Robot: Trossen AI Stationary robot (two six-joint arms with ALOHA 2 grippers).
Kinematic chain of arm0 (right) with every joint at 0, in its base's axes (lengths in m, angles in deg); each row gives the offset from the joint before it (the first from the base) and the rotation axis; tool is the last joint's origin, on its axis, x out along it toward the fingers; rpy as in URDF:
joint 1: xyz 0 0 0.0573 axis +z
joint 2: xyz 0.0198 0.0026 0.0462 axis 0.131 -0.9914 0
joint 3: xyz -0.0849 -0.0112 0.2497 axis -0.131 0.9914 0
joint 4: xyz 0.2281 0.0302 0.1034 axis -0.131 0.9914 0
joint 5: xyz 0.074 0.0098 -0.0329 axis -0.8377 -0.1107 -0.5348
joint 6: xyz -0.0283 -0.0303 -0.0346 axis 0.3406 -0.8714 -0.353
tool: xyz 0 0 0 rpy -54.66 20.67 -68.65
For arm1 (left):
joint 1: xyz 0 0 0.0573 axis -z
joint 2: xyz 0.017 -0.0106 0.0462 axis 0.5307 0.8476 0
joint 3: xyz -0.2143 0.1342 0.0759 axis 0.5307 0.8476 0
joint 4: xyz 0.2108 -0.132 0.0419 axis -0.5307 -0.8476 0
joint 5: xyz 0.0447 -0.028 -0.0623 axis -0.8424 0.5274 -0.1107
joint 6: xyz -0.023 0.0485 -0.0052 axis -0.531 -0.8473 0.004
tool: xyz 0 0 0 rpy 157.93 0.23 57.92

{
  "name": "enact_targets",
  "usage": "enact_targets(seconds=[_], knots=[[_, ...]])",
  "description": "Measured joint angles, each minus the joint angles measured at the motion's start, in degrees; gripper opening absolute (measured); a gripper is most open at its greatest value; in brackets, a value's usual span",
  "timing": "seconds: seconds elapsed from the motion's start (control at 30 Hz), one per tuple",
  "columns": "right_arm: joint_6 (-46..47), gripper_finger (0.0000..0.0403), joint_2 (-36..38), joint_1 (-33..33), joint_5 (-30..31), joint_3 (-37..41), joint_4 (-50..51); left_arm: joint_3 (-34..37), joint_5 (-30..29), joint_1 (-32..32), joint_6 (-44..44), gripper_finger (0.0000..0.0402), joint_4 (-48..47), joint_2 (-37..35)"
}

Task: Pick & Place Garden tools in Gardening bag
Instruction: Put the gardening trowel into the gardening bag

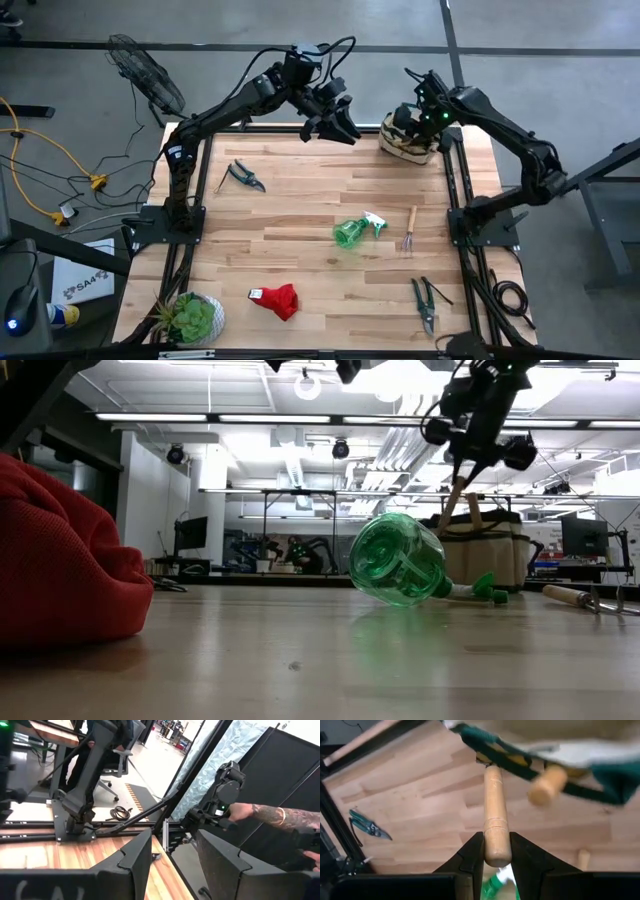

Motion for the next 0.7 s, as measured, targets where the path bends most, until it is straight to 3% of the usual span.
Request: enact_targets(seconds=[0.27,0.7], knots=[[-1.63,0.0074,-2.6,-0.8,1.17,0.0,-8.95,0.0,0.82,0.0,-0.26,0.0154,-2.27,0.0],[-3.62,0.009,-2.86,0.79,3.45,0.0,-9.63,0.0,0.72,0.01,-0.48,0.0154,-2.73,0.0]])
